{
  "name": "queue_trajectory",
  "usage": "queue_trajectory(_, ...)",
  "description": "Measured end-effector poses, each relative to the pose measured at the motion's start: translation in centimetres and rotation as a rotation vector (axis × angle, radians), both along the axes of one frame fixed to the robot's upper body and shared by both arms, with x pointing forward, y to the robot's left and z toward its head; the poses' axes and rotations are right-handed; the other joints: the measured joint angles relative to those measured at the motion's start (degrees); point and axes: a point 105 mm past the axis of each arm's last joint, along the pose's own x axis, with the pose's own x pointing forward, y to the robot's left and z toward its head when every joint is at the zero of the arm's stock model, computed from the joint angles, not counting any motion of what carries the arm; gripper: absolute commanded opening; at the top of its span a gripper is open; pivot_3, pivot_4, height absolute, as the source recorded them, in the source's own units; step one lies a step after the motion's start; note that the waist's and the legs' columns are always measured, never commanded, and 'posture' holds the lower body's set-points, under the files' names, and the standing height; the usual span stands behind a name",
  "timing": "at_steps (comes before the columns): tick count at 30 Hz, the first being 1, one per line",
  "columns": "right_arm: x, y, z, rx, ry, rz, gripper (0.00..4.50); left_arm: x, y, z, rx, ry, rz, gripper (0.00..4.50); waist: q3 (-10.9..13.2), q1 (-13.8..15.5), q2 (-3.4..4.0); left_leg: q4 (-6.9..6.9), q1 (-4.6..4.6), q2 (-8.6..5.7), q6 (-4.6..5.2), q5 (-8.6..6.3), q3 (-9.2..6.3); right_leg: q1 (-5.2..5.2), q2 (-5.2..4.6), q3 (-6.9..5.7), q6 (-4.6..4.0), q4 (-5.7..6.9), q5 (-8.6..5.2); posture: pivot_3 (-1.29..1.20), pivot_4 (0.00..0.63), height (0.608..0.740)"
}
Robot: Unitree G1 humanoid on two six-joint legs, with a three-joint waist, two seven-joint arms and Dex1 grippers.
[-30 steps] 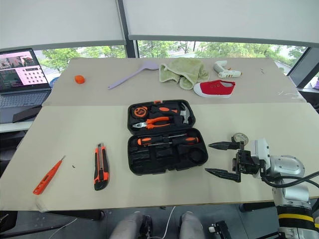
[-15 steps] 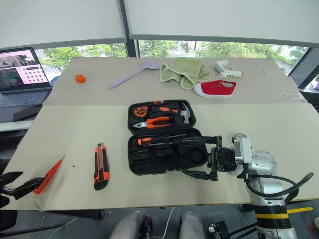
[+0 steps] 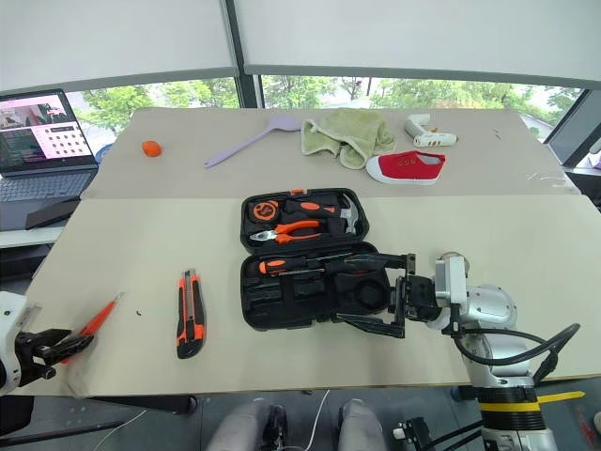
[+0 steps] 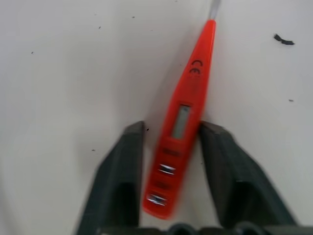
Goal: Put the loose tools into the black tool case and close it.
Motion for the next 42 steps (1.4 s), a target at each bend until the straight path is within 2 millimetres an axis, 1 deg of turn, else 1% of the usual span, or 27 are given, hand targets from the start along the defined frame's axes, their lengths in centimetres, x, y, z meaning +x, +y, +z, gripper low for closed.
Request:
queue_trajectory(1, 0.0, -0.1, -0.1, -0.006, 0.002, -0.002, 4.5, 0.0, -0.2, 0.0, -0.014, -0.018, -0.021, 0.43, 0.0, 0.05, 0.01, -0.01, -0.01, -0.01, 0.0, 0.0, 0.0, -0.01, -0.05, -0.01, 0.0, -0.01, 0.0, 0.0, 0.15, 0.74)
queue_trajectory(5, -0.4, -0.3, -0.2, -0.024, 0.005, -0.005, 4.5, 0.1, -0.7, 0.2, -0.038, -0.066, -0.092, 0.43, 0.01, 0.21, 0.0, -0.01, -0.04, 0.0, 0.01, -0.01, -0.01, -0.01, -0.08, -0.04, -0.01, -0.02, 0.01, 0.0, 0.15, 0.74)
queue_trajectory(6, -0.4, -0.4, -0.2, -0.032, 0.006, -0.008, 4.5, 0.3, -0.9, 0.5, -0.047, -0.087, -0.125, 0.43, 0.01, 0.28, -0.02, 0.0, -0.06, 0.0, 0.01, -0.01, -0.03, -0.01, -0.08, -0.07, -0.01, -0.02, 0.01, 0.0, 0.15, 0.74)
queue_trajectory(8, -0.3, -1.0, 0.0, -0.051, -0.003, -0.035, 4.5, 1.3, -1.8, 2.2, -0.058, -0.17, -0.225, 0.43, 0.02, 0.54, -0.04, 0.03, -0.09, -0.01, 0.01, -0.01, -0.06, -0.01, -0.12, -0.12, -0.02, -0.04, 0.02, 0.0, 0.15, 0.74)
queue_trajectory(10, -0.1, -1.9, 0.5, -0.066, -0.02, -0.073, 4.5, 2.4, -3.3, 4.2, -0.06, -0.242, -0.344, 0.43, 0.02, 0.76, -0.04, 0.06, -0.13, -0.02, 0.02, -0.01, -0.06, -0.01, -0.14, -0.13, 0.0, -0.05, 0.04, 0.0, 0.15, 0.74)
queue_trajectory(11, 0.0, -2.3, 0.8, -0.07, -0.026, -0.098, 4.5, 3.0, -4.5, 5.3, -0.068, -0.279, -0.416, 0.43, 0.02, 0.82, -0.05, 0.06, -0.12, -0.03, 0.03, -0.02, -0.06, 0.02, -0.13, -0.12, 0.01, -0.06, 0.05, 0.0, 0.15, 0.74)
queue_trajectory(13, 0.1, -3.0, 1.0, -0.08, -0.033, -0.129, 4.5, 4.0, -7.7, 7.2, -0.1, -0.335, -0.584, 0.43, 0.02, 1.01, -0.05, 0.08, -0.15, -0.05, 0.03, -0.01, -0.06, 0.04, -0.12, -0.13, 0.04, -0.05, 0.06, 0.0, 0.15, 0.74)
queue_trajectory(14, 0.1, -3.3, 1.0, -0.085, -0.033, -0.147, 4.5, 4.4, -9.9, 8.0, -0.135, -0.351, -0.687, 0.43, 0.02, 0.98, -0.04, 0.08, -0.12, -0.06, 0.04, -0.01, -0.04, 0.12, -0.08, -0.11, 0.05, -0.04, 0.07, 0.0, 0.15, 0.74)
queue_trajectory(16, 0.2, -3.8, 0.9, -0.085, -0.028, -0.177, 4.5, 4.7, -13.5, 9.0, -0.191, -0.361, -0.848, 0.43, 0.02, 0.94, -0.04, 0.09, -0.17, -0.12, 0.08, 0.02, -0.01, 0.31, 0.19, -0.13, 0.07, 0.01, 0.08, 0.0, 0.15, 0.74)
queue_trajectory(17, 0.1, -4.0, 0.8, -0.087, -0.022, -0.186, 4.5, 4.8, -14.5, 9.1, -0.207, -0.35, -0.895, 0.43, 0.02, 0.79, -0.04, 0.09, -0.14, -0.11, 0.12, 0.04, 0.04, 0.37, 0.31, -0.09, 0.08, 0.02, 0.08, 0.0, 0.15, 0.74)
queue_trajectory(18, 0.0, -4.3, 0.5, -0.093, -0.01, -0.205, 4.5, 5.2, -16.2, 9.0, -0.227, -0.323, -0.973, 0.43, 0.03, 0.57, -0.02, 0.11, -0.11, -0.11, 0.6, 0.32, 0.04, 0.46, 0.47, -0.09, 0.09, 0.01, 0.07, 0.0, 0.15, 0.74)
queue_trajectory(21, -0.2, -4.6, 0.2, -0.094, 0.001, -0.226, 4.5, 5.5, -18.3, 8.5, -0.243, -0.274, -1.061, 0.43, 0.04, -0.18, -0.03, 0.1, -0.04, 0.02, 0.61, 0.35, 0.11, 0.47, 0.76, 0.03, 0.08, 0.0, 0.06, 0.0, 0.15, 0.74)
queue_trajectory(23, -0.3, -4.8, 0.2, -0.093, -0.002, -0.235, 4.5, 5.9, -19.1, 8.2, -0.248, -0.249, -1.092, 0.43, 0.04, -0.29, -0.02, 0.1, -0.03, 0.05, 0.59, 0.37, 0.11, 0.46, 0.81, 0.04, 0.07, 0.0, 0.05, 0.0, 0.15, 0.74)
queue_trajectory(25, -0.6, -5.2, 0.1, -0.097, -0.006, -0.258, 4.5, 7.1, -20.4, 7.9, -0.227, -0.241, -1.126, 0.43, 0.06, 0.29, -0.01, 0.15, 0.01, 0.02, 0.59, 0.37, 0.08, 0.57, 0.84, 0.0, 0.09, -0.01, 0.04, 0.0, 0.15, 0.74)
queue_trajectory(28, -1.4, -5.9, -0.6, -0.111, 0.001, -0.29, 4.5, 9.8, -22.3, 6.3, -0.106, -0.198, -1.15, 0.43, 0.07, 1.22, -0.03, 0.28, 0.02, -0.06, 0.71, 0.32, 0.0, 0.78, 0.84, 0.02, 0.17, -0.1, 0.03, 0.0, 0.15, 0.74)
queue_trajectory(29, -1.7, -6.2, -0.9, -0.115, 0.009, -0.303, 4.5, 10.4, -22.8, 5.7, -0.072, -0.18, -1.152, 0.43, 0.07, 1.27, -0.03, 0.29, 0.0, -0.06, 0.77, 0.29, 0.0, 0.79, 0.84, 0.05, 0.2, -0.13, 0.05, 0.0, 0.15, 0.74)
queue_trajectory(32, -2.3, -6.6, -1.4, -0.119, 0.024, -0.33, 4.5, 11.0, -24.3, 4.5, -0.01, -0.142, -1.184, 0.43, 0.09, 1.13, -0.06, 0.34, -0.04, -0.07, 0.87, 0.23, 0.01, 0.78, 0.83, 0.1, 0.26, -0.17, 0.03, 0.0, 0.15, 0.74)
queue_trajectory(35, -2.8, -6.8, -1.3, -0.123, 0.019, -0.354, 4.5, 11.3, -25.2, 3.6, 0.055, -0.124, -1.207, 0.43, 0.1, 0.57, -0.06, 0.33, -0.02, -0.04, 0.85, 0.24, 0.01, 0.77, 0.84, 0.13, 0.29, -0.14, -0.01, 0.0, 0.15, 0.74)
queue_trajectory(38, -3.2, -6.6, -1.3, -0.124, 0.017, -0.362, 4.5, 11.3, -25.8, 3.1, 0.085, -0.12, -1.233, 0.43, 0.1, 0.55, -0.07, 0.34, 0.01, -0.04, 0.85, 0.25, -0.01, 0.78, 0.83, 0.13, 0.29, -0.1, -0.01, 0.0, 0.15, 0.74)
queue_trajectory(42, -3.3, -6.2, -0.8, -0.122, -0.007, -0.367, 4.5, 11.5, -26.2, 3.0, 0.149, -0.105, -1.258, 0.43, 0.1, 0.48, -0.07, 0.34, 0.03, -0.04, 0.87, 0.24, -0.03, 0.79, 0.82, 0.14, 0.3, -0.1, -0.01, 0.0, 0.15, 0.74)
